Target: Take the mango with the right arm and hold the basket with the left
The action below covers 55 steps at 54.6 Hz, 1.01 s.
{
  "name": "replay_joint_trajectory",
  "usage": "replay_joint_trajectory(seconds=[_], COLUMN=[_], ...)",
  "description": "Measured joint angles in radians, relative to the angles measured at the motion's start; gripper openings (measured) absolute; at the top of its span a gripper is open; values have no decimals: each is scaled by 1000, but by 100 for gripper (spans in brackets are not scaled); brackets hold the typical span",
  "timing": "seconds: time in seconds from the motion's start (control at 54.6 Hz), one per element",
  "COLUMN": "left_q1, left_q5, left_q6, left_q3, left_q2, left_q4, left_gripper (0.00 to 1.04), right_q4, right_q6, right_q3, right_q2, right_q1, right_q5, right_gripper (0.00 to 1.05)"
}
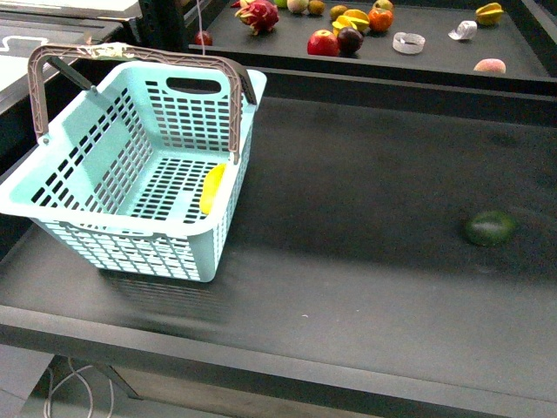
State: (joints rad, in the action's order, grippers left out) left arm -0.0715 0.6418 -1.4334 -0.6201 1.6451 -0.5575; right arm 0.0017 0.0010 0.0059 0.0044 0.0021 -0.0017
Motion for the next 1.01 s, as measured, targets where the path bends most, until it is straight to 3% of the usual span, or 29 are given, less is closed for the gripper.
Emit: replay_joint_trajectory(seconds=[0.11,0.201,0.44,0.458,0.476,0.531,0.604,0.714,0.879,1.007], left_q1=[-18,-55,-66,-57,-24,37,63,66,68,69], left_q5=[64,146,150,105,-85,-395,-591,-642,-642,-642], left_q6=[-2,-3,-2,48,167,518,890,1247,1393,1413], left_q3=[111,161,164,175,232,349,420,465,538,567], left_q2=[-159,-286,-312,-304,-280,-256,-293,-407,-569,-684], left_q4=[44,170,193,159,-29,-333,-526,-529,-422,-339], left_gripper=[97,97,97,95,88,76,61,40,2,2], right_q4=[0,0,0,0,0,0,0,0,0,0], right_q6=[0,0,0,0,0,0,0,0,0,0], right_q3=[0,0,0,0,0,0,0,0,0,0], right_q2=[0,0,0,0,0,0,1,0,0,0], right_q1=[0,0,0,0,0,0,0,0,0,0], right_q5=[0,0,0,0,0,0,0,-1,0,0], right_gripper=[96,96,96,96,96,96,96,96,96,96])
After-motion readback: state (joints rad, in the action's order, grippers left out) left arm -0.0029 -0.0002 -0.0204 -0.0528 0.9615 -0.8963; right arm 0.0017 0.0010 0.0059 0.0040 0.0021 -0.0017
